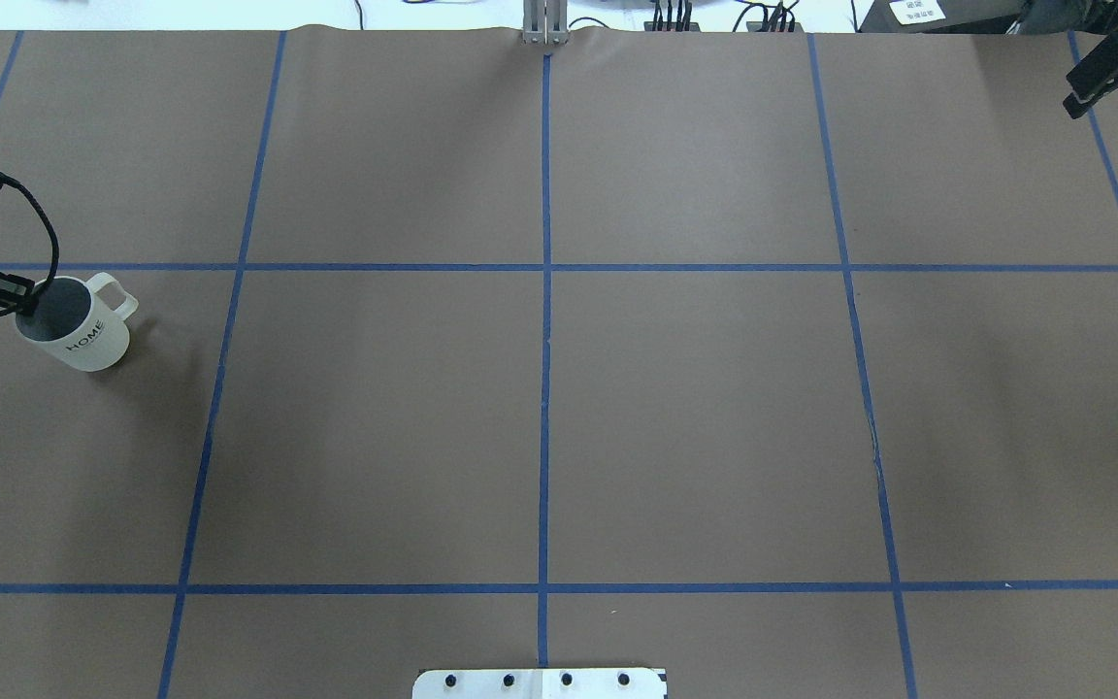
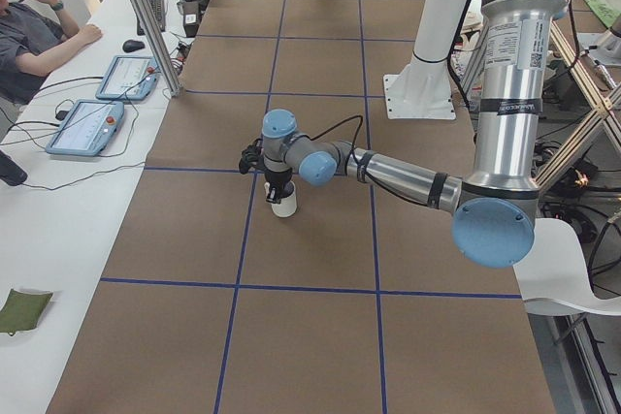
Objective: Left arm hands cup to right arm to dump lemon
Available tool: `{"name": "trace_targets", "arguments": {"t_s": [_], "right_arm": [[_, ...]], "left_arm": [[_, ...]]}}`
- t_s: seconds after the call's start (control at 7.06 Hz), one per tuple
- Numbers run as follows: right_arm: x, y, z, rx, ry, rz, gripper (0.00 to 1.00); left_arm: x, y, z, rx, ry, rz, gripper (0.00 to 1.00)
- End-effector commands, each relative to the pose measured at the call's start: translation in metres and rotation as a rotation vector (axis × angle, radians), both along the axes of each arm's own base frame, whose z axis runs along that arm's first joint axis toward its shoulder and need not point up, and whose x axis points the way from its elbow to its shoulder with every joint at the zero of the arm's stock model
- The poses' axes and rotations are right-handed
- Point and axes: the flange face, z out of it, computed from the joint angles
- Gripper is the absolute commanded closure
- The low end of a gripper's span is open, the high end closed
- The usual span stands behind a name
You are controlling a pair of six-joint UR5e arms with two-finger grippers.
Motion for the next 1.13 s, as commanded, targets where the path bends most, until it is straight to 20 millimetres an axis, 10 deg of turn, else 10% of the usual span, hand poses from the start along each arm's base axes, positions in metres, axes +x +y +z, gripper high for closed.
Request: {"name": "trace_targets", "arguments": {"t_s": [0.0,0.14,0.57,0.99], "right_arm": [[0.003,0.002,0.0,-0.023,-0.017,0.001,0.0],[0.003,0.002,0.0,-0.023,-0.017,0.001,0.0],[0.007,0.006,0.014,-0.048,-0.01,0.01,0.0],[0.038,0.018,0.049,-0.099,-0.001,0.05,0.0]], "left_arm": [[0.004,-0.004,0.005,0.004,0.005,0.005,0.77],[0.006,-0.007,0.0,0.011,0.009,0.006,0.08],[-0.027,-0.01,-0.017,-0.017,0.04,-0.03,0.0],[-0.163,-0.021,-0.017,-0.001,-0.037,0.039,0.0]]}}
